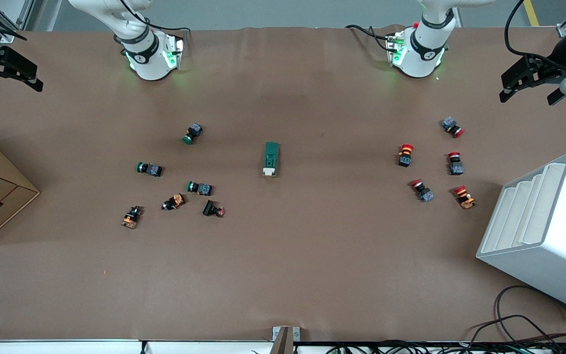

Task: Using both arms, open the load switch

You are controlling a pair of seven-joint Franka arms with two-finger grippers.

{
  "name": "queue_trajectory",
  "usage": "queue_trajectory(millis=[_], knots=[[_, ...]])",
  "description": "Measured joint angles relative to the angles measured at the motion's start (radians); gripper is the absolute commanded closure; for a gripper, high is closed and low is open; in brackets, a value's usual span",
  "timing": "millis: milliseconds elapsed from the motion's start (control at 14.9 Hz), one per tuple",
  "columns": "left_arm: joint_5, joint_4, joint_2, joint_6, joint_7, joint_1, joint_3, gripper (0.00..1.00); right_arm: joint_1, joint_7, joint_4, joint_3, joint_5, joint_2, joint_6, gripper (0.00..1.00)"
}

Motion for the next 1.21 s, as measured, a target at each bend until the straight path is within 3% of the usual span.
queue_trajectory(millis=[605,874,1210], knots=[[-0.004,0.000,0.041,0.073,-0.051,-0.020,-0.034,0.00,0.000,0.000,0.000,0.001,-0.006,0.000,-0.001,0.00],[-0.005,-0.006,0.090,0.164,-0.266,-0.030,-0.179,0.00,0.004,0.000,-0.001,0.004,-0.006,0.001,-0.001,0.00],[0.008,-0.038,0.211,0.319,-0.690,-0.051,-0.412,0.00,0.006,0.000,-0.001,0.003,-0.007,0.001,0.000,0.00]])
